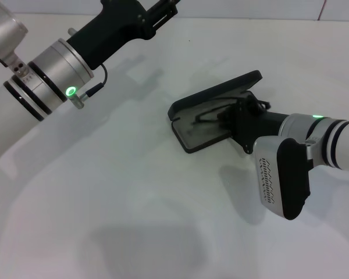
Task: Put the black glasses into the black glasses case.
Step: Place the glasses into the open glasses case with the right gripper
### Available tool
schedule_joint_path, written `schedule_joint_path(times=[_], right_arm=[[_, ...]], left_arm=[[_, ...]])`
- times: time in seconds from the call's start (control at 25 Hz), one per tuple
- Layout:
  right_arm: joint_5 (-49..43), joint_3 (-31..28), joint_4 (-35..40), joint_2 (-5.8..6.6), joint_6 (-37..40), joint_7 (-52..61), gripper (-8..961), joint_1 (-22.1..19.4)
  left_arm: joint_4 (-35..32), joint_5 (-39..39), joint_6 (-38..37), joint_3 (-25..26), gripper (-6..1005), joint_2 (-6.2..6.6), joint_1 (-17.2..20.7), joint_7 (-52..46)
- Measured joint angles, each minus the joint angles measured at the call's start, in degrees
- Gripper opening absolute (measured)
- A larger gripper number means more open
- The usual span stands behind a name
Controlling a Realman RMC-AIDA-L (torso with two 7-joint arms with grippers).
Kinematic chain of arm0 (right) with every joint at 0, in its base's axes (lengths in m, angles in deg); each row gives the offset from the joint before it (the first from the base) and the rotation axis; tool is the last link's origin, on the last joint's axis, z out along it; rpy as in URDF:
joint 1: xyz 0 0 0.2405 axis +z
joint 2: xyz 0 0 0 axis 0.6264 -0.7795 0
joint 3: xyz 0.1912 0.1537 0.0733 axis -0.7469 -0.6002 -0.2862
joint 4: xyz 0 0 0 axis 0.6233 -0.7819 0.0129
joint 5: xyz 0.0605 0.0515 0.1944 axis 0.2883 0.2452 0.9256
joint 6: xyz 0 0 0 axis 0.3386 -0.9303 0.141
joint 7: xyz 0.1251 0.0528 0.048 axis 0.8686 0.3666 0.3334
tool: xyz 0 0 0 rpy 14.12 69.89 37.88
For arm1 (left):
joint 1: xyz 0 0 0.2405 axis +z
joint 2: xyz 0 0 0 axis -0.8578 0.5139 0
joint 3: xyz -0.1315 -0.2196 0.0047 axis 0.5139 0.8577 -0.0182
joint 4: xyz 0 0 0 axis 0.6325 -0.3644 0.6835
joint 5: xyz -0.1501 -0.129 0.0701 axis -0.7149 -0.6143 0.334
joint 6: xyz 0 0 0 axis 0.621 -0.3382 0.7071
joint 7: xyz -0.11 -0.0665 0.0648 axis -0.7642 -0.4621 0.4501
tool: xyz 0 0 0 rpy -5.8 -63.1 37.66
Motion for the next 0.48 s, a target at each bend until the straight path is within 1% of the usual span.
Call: schedule_joint_path(times=[0.16, 0.4, 0.48], right_arm=[[0.0, 0.1, 0.2, -0.01, 0.0, 0.0, 161, -0.4], [0.2, 0.0, 0.7, -0.01, 0.2, 0.9, 203, -0.8], [0.1, 0.0, 1.2, 0.04, 0.8, 1.9, 204, -1.0]], left_arm=[[-0.1, 0.1, 0.0, 0.0, 680, -0.03, 0.0, 0.0], [0.0, 0.2, 0.0, 0.0, 680, -0.07, 0.1, -0.3], [0.0, 0.2, 0.0, 0.0, 680, -0.06, 0.1, -0.4]])
